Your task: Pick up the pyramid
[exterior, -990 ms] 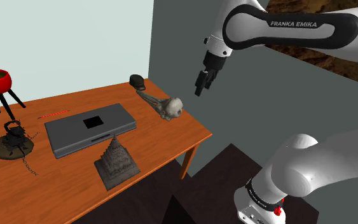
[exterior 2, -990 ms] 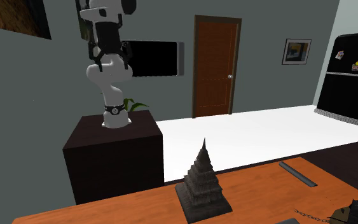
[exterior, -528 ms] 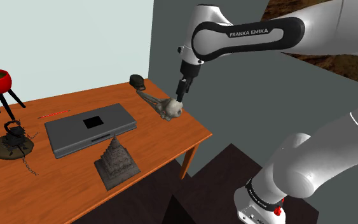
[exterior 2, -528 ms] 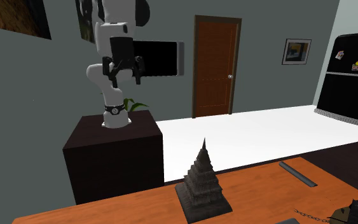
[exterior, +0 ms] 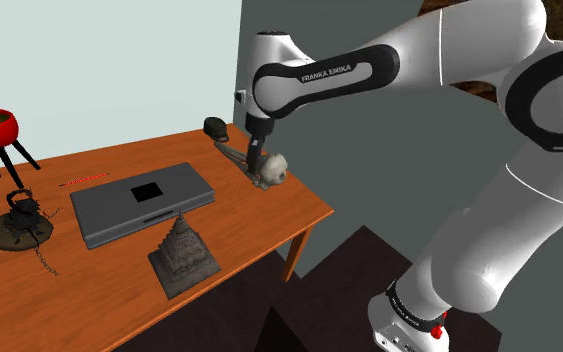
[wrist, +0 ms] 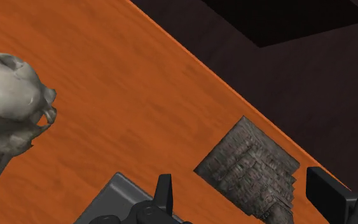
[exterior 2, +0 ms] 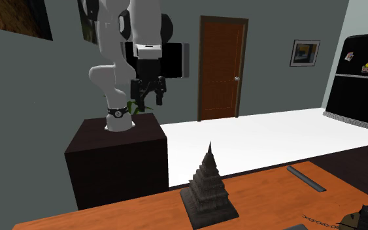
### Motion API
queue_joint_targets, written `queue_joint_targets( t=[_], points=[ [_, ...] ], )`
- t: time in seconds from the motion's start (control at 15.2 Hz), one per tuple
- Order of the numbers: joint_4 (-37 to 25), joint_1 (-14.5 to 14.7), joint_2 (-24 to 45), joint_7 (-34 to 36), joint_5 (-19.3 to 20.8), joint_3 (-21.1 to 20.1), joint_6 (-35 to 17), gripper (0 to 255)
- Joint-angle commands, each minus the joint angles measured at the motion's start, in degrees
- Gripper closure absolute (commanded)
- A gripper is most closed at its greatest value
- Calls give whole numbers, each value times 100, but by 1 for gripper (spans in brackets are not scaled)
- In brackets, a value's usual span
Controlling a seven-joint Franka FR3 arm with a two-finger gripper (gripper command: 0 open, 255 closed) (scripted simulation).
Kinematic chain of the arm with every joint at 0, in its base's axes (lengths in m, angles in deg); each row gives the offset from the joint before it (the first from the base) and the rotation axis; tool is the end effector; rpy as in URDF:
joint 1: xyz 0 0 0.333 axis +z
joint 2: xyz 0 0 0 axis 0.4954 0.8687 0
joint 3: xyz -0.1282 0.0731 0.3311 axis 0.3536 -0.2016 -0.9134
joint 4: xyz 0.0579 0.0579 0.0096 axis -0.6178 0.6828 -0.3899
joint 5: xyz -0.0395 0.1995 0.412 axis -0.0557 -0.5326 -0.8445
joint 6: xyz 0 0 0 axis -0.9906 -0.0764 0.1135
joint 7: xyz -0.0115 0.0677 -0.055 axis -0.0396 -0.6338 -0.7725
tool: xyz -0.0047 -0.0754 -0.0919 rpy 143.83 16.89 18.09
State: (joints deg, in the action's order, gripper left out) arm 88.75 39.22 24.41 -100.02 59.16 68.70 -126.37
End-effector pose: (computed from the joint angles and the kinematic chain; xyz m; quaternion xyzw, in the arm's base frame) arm 0.5860 0.1473 0.4207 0.9361 0.3517 -0.0066 0.0005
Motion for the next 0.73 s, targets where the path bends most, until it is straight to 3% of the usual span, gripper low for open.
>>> queue_joint_targets(
  t=[0.0,0.66],
  points=[
    [-253,84,418,-165,97,-83,-128,0],
    [-1602,577,2284,-849,737,-432,-432,0]
  ],
)
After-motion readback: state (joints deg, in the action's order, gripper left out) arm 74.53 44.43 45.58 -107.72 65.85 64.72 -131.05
